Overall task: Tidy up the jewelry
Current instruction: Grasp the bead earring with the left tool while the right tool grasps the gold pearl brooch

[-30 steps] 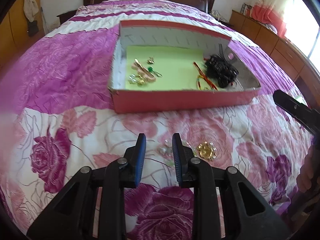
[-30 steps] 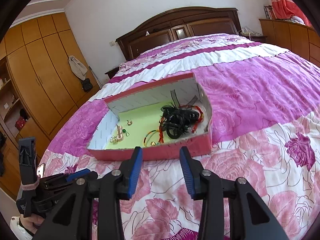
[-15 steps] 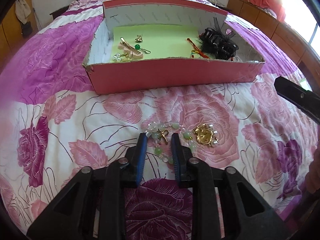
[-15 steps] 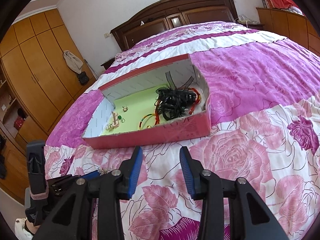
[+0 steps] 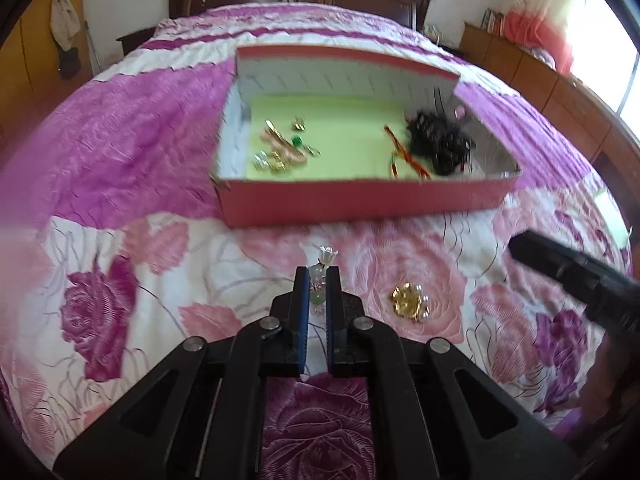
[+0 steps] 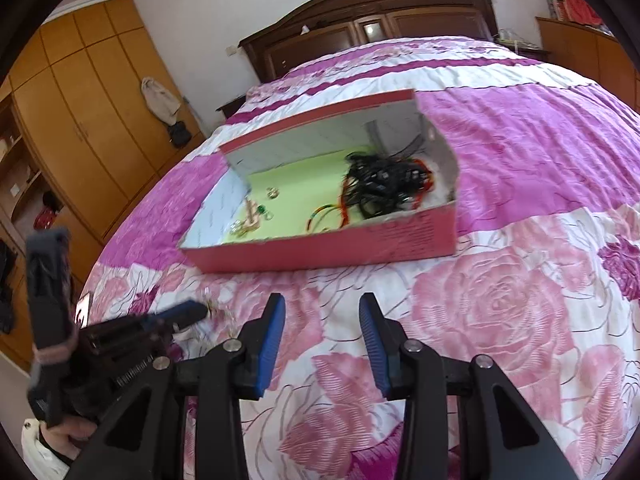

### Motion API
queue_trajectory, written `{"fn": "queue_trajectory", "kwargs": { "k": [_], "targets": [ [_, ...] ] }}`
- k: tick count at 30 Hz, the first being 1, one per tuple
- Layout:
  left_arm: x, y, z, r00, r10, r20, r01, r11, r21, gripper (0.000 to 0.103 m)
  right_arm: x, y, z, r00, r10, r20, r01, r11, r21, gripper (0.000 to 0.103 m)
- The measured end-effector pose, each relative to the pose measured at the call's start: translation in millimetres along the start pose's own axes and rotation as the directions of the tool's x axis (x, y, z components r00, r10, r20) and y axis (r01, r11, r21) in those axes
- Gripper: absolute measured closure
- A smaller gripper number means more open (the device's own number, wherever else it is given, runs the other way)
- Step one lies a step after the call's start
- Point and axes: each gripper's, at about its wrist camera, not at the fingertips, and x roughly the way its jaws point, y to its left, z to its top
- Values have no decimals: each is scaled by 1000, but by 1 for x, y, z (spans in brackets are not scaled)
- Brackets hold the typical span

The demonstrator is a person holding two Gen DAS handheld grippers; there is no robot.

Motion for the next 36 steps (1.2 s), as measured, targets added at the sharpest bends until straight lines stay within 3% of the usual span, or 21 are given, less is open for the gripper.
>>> {"fn": "queue_trajectory", "kwargs": {
  "k": [7,13,22,25,29,36],
  "targets": [
    [0,18,-1,999,45,5,-44,998,-46,103,19,20,-5,998,25,-66,-27,999,-39,61],
    [0,28,-2,999,37,9,-37,997,-75,103,39,40,-10,991,31,-131,-44,994,-98,61],
    [1,29,-4,999,29,13,-27,996,-81,103,72,49,-18,974,-26,-226,-2,992,-124,62],
    [1,29,-4,1000,29,12,-28,996,-81,103,76,51,-21,970,-43,-239,8,990,-144,70],
    [0,28,-4,999,30,14,-29,996,-81,103,77,56,-23,969,-36,-245,-6,986,-168,89],
    [-9,20,-1,999,12,46,-9,998,-68,103,64,52,-20,975,12,-220,-45,988,-147,90]
  ]
}}
